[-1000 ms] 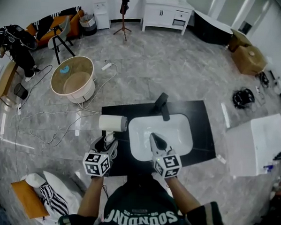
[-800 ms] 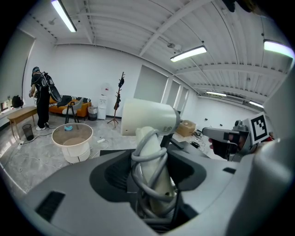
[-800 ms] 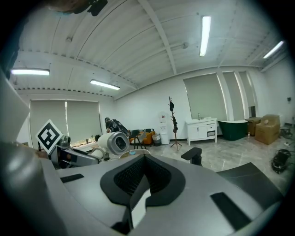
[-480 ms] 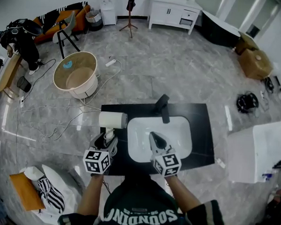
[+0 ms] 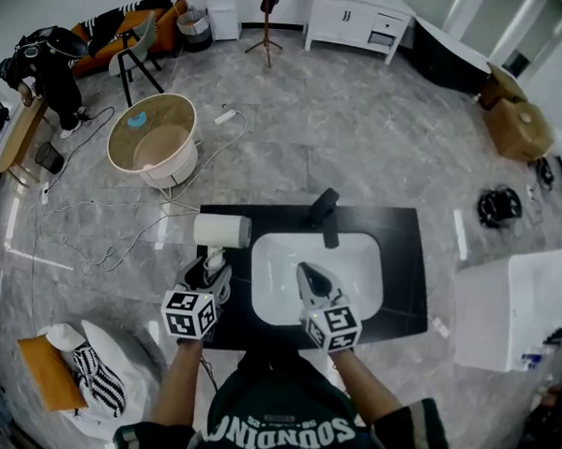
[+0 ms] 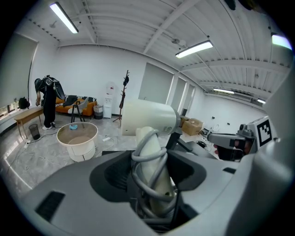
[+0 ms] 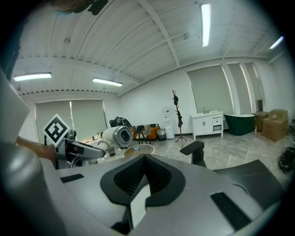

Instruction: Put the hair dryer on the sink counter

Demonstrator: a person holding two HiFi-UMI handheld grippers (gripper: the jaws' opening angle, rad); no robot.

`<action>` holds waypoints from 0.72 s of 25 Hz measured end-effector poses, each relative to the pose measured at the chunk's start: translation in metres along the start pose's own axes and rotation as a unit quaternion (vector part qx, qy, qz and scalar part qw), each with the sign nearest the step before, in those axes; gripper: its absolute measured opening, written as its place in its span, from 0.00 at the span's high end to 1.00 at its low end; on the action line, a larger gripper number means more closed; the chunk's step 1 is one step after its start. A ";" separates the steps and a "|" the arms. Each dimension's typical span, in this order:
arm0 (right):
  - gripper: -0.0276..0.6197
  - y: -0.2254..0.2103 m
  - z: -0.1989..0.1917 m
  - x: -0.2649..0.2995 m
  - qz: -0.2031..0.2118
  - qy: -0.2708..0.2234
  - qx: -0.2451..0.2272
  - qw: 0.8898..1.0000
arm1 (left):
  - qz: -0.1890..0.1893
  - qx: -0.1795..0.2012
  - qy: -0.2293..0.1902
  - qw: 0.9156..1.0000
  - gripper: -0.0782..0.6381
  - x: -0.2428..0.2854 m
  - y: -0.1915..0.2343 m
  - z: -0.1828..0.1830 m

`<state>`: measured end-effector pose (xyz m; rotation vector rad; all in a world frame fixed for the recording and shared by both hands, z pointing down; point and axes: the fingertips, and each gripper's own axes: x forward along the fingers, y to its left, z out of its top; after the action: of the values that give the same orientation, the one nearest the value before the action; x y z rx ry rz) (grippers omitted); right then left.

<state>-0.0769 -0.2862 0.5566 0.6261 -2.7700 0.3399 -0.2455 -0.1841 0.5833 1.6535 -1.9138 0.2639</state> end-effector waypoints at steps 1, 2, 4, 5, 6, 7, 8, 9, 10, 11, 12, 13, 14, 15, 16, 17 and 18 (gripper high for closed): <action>0.96 -0.001 -0.001 0.001 0.002 0.003 -0.001 1.000 | 0.001 -0.002 0.002 1.000 0.56 0.003 0.002 -0.001; 0.96 -0.001 -0.002 0.001 0.005 0.007 -0.003 1.000 | 0.003 -0.003 0.005 1.000 0.56 0.005 0.004 -0.002; 0.96 -0.004 -0.006 0.002 0.007 0.015 -0.005 1.000 | 0.005 -0.005 0.012 1.000 0.56 0.011 0.007 -0.003; 0.96 -0.007 -0.009 0.002 0.006 0.020 -0.005 1.000 | 0.005 -0.006 0.016 1.000 0.56 0.015 0.009 -0.004; 0.96 -0.009 -0.012 0.003 0.007 0.022 -0.005 1.000 | 0.005 -0.007 0.019 1.000 0.56 0.019 0.010 -0.006; 0.96 -0.011 -0.014 0.005 0.008 0.024 -0.005 1.000 | 0.005 -0.008 0.022 1.000 0.56 0.023 0.012 -0.007; 0.96 -0.013 -0.015 0.005 0.009 0.027 -0.005 1.000 | 0.006 -0.009 0.025 1.000 0.56 0.026 0.013 -0.009; 0.96 -0.014 -0.016 0.006 0.009 0.031 -0.004 0.999 | 0.006 -0.010 0.028 1.000 0.56 0.030 0.015 -0.010; 0.96 -0.016 -0.018 0.007 0.008 0.035 -0.002 0.999 | 0.006 -0.011 0.030 0.999 0.56 0.033 0.016 -0.011; 0.96 -0.018 -0.020 0.008 0.008 0.038 -0.002 0.999 | 0.007 -0.012 0.033 0.999 0.56 0.036 0.017 -0.012; 0.96 -0.020 -0.021 0.009 0.006 0.039 -0.002 0.999 | 0.006 -0.013 0.035 0.999 0.56 0.040 0.017 -0.013; 0.96 -0.023 -0.022 0.010 0.005 0.039 -0.003 0.999 | 0.006 -0.014 0.037 0.999 0.56 0.045 0.017 -0.014; 0.96 -0.025 -0.022 0.011 0.004 0.041 -0.003 0.999 | 0.005 -0.015 0.040 0.999 0.56 0.049 0.018 -0.015; 0.96 -0.027 -0.025 0.012 0.002 0.046 -0.001 0.999 | 0.004 -0.016 0.042 0.999 0.56 0.054 0.018 -0.016; 0.96 -0.029 -0.029 0.012 0.001 0.051 0.002 0.999 | 0.004 -0.017 0.045 0.999 0.56 0.059 0.019 -0.017; 0.96 -0.030 -0.032 0.013 0.002 0.056 0.004 0.998 | 0.003 -0.017 0.048 0.999 0.56 0.064 0.020 -0.018; 0.96 -0.030 -0.035 0.014 0.004 0.060 0.005 0.998 | 0.003 -0.017 0.052 0.999 0.56 0.068 0.021 -0.019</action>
<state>-0.0679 -0.3078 0.5988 0.5779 -2.6578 0.3802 -0.2630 -0.2268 0.6406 1.5814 -1.8371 0.3115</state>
